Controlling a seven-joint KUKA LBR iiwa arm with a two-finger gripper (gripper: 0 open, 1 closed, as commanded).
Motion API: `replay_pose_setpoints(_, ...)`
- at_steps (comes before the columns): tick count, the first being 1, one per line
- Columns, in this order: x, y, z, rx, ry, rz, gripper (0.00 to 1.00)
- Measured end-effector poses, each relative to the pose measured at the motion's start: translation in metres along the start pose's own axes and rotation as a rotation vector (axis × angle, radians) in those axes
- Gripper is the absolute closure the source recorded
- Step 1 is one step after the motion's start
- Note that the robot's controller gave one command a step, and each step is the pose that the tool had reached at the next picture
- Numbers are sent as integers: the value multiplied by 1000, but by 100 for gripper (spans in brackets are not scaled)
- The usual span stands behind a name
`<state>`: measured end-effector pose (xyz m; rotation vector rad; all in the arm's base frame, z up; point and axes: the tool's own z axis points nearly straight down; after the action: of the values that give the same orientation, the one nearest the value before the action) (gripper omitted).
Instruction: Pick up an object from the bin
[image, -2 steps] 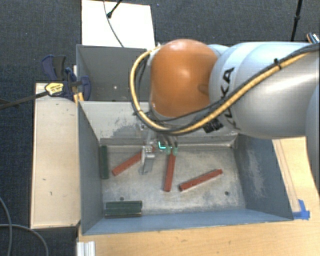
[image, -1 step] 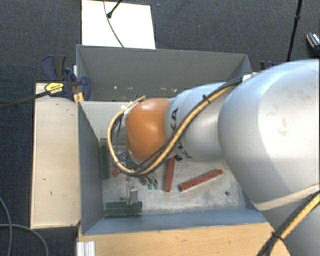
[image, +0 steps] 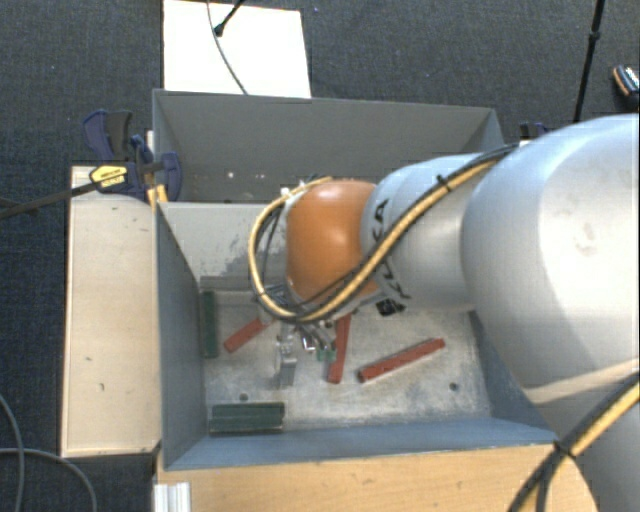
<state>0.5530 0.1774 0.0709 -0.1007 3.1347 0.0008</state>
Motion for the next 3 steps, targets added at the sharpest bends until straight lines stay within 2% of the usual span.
replay_pose_setpoints(1, 1, 2, 0, -2, 1, 2, 100)
replay_pose_setpoints(2, 1, 2, 0, -2, 1, 5, 0)
replay_pose_setpoints(3, -18, -79, -55, 3, -4, -111, 0)
